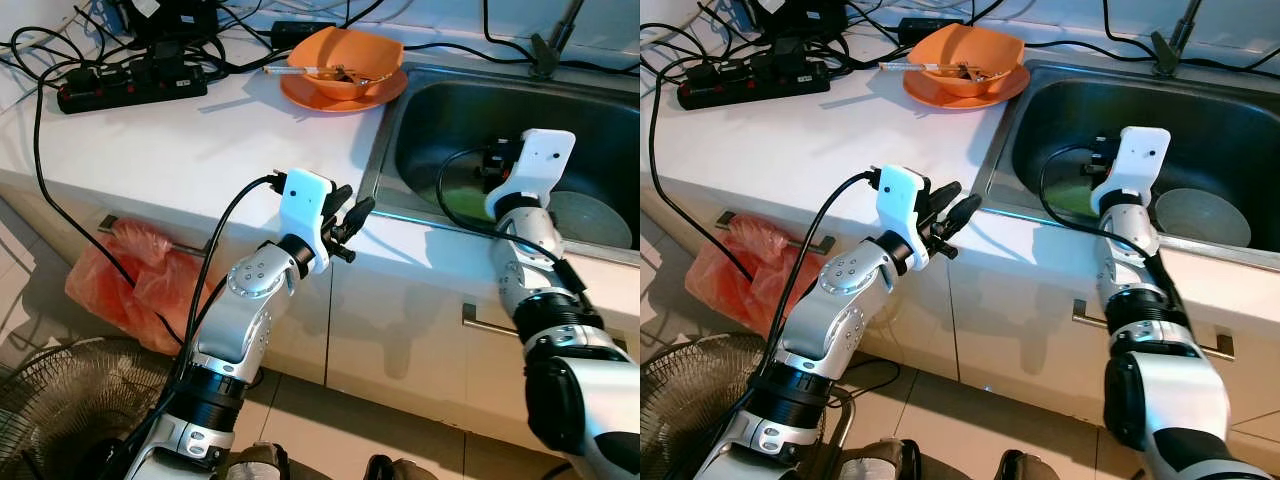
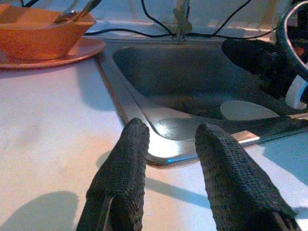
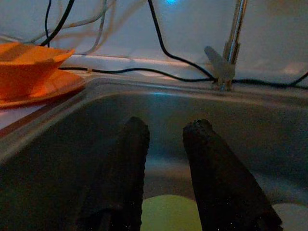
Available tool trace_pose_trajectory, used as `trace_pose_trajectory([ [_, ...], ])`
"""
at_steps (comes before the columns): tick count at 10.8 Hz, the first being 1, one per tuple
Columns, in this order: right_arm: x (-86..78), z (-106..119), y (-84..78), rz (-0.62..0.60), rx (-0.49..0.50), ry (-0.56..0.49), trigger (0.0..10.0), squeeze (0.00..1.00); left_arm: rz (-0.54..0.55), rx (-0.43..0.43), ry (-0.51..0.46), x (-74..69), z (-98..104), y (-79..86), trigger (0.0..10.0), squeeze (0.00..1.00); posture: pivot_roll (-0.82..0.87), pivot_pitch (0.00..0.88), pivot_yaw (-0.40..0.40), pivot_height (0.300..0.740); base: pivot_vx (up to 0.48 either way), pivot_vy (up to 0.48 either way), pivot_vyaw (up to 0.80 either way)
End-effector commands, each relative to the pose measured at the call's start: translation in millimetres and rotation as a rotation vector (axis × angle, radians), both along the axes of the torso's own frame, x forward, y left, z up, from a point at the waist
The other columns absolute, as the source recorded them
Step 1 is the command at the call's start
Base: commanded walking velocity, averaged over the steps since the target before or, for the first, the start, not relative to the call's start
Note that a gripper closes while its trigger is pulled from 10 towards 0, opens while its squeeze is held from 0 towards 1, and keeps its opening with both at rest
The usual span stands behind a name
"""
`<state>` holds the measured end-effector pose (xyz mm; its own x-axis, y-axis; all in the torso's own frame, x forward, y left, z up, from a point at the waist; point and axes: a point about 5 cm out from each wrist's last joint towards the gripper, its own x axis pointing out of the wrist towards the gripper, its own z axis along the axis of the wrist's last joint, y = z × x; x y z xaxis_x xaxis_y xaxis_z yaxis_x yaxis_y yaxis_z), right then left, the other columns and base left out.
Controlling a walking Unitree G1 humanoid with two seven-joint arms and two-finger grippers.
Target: Kitchen organization
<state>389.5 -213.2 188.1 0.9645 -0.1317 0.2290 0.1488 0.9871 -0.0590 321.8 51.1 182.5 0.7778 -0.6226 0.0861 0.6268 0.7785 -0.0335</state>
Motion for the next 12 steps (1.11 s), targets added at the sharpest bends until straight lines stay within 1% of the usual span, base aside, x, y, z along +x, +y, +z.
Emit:
trace_pose_trajectory([
  [1, -0.1, 0.5, 0.7, -0.008, -0.059, 0.004, 10.0, 0.00, -0.010, 0.014, 0.007, -2.0, -2.1, -1.3, 10.0, 0.00, 0.20, 0.119, 0.028, 0.740, 0.000, 0.000, 0.00],
  [2, -0.2, 0.2, 2.2, -0.005, -0.086, 0.003, 10.0, 0.00, -0.011, 0.015, 0.007, -2.1, -2.5, -1.3, 10.0, 0.00, 0.20, 0.119, 0.028, 0.740, 0.000, 0.000, 0.00],
  [4, 0.1, 0.9, 7.6, 0.005, -0.078, -0.011, 10.0, 0.00, -0.012, 0.016, 0.008, -2.5, -3.1, -1.1, 10.0, 0.00, 0.20, 0.117, 0.029, 0.740, 0.000, 0.000, 0.00],
  [5, 0.3, 5.4, 12.9, 0.026, -0.067, -0.041, 10.0, 0.00, -0.008, 0.016, 0.004, -2.3, -2.9, -0.9, 10.0, 0.00, 0.19, 0.117, 0.030, 0.740, 0.000, 0.000, 0.00],
  [6, 0.4, 9.5, 14.1, 0.031, -0.054, -0.062, 10.0, 0.00, -0.002, 0.016, -0.002, -1.8, -2.6, -0.9, 10.0, 0.00, 0.19, 0.117, 0.028, 0.740, 0.000, 0.000, 0.00],
  [7, 0.2, 20.5, 14.8, 0.034, -0.046, -0.111, 10.0, 0.00, 0.020, 0.007, -0.013, 0.1, -0.7, -0.1, 10.0, 0.00, 0.19, 0.118, 0.026, 0.740, 0.000, 0.000, 0.00],
  [8, 0.1, 26.8, 14.6, 0.032, -0.036, -0.135, 10.0, 0.00, 0.039, 0.001, -0.021, 1.7, 0.8, 0.8, 10.0, 0.00, 0.19, 0.119, 0.024, 0.740, 0.000, 0.000, 0.00],
  [9, -3.2, 41.6, 17.4, 0.045, -0.013, -0.206, 10.0, 0.00, 0.102, -0.018, -0.045, 6.6, 5.3, 6.2, 10.0, 0.00, 0.18, 0.121, 0.019, 0.740, 0.000, 0.000, 0.00],
  [10, -6.1, 45.0, 20.3, 0.061, -0.002, -0.228, 10.0, 0.00, 0.131, -0.033, -0.054, 8.6, 7.3, 9.7, 10.0, 0.00, 0.18, 0.122, 0.015, 0.740, 0.000, 0.000, 0.00],
  [11, -10.9, 45.5, 24.7, 0.090, 0.030, -0.238, 10.0, 0.00, 0.186, -0.048, -0.077, 12.0, 10.4, 17.4, 10.0, 0.00, 0.18, 0.122, 0.011, 0.740, 0.000, 0.000, 0.00],
  [12, -13.9, 43.9, 27.2, 0.110, 0.051, -0.235, 10.0, 0.00, 0.212, -0.054, -0.085, 13.6, 11.7, 21.4, 10.0, 0.00, 0.18, 0.123, 0.008, 0.740, 0.000, 0.000, 0.00],
])
